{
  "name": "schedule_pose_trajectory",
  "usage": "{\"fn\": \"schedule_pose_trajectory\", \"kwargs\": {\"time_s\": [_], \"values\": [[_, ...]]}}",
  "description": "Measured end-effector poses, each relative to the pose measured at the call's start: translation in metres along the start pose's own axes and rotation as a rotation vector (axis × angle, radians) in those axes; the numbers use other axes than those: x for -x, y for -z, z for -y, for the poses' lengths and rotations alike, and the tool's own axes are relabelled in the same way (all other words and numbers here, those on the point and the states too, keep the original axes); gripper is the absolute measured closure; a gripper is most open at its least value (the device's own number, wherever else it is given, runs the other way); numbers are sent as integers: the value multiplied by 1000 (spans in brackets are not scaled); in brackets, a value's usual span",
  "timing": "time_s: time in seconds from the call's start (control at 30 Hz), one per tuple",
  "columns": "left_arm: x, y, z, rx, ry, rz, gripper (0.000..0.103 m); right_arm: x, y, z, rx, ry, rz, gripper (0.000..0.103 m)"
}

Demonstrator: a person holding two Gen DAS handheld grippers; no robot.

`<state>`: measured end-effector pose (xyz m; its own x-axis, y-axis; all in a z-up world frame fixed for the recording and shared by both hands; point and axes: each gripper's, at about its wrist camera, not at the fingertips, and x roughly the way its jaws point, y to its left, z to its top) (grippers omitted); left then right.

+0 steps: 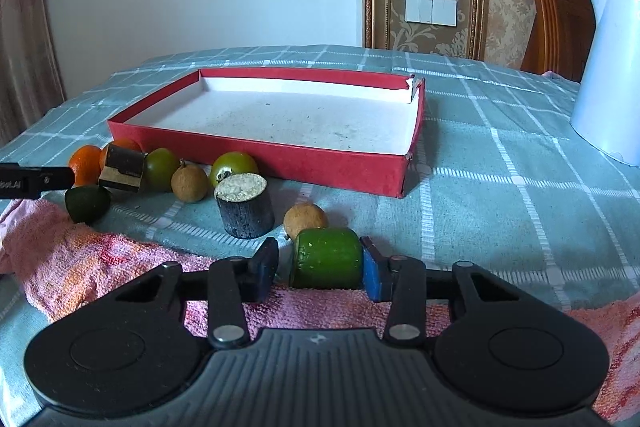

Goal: Organize fruits
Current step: 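Close the right gripper on the green cucumber piece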

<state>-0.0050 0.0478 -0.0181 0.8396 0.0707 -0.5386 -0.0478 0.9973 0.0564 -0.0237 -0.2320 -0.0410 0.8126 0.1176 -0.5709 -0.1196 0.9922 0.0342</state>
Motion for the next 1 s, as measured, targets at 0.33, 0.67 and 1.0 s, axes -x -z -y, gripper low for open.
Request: {"fn": "schedule_pose_trajectory", "kwargs": {"time_s": [0.33,0.67,1.0], "values": [[-26,-9,4,-22,41,-70,0,-1,0,-1,8,5,-1,61],[-35,-6,0,-8,55,-80,0,-1,0,-3,15,9,-2,61],[-35,-4,-3,-15,83,-57,0,0,0,-2,18,10,-2,60]]}}
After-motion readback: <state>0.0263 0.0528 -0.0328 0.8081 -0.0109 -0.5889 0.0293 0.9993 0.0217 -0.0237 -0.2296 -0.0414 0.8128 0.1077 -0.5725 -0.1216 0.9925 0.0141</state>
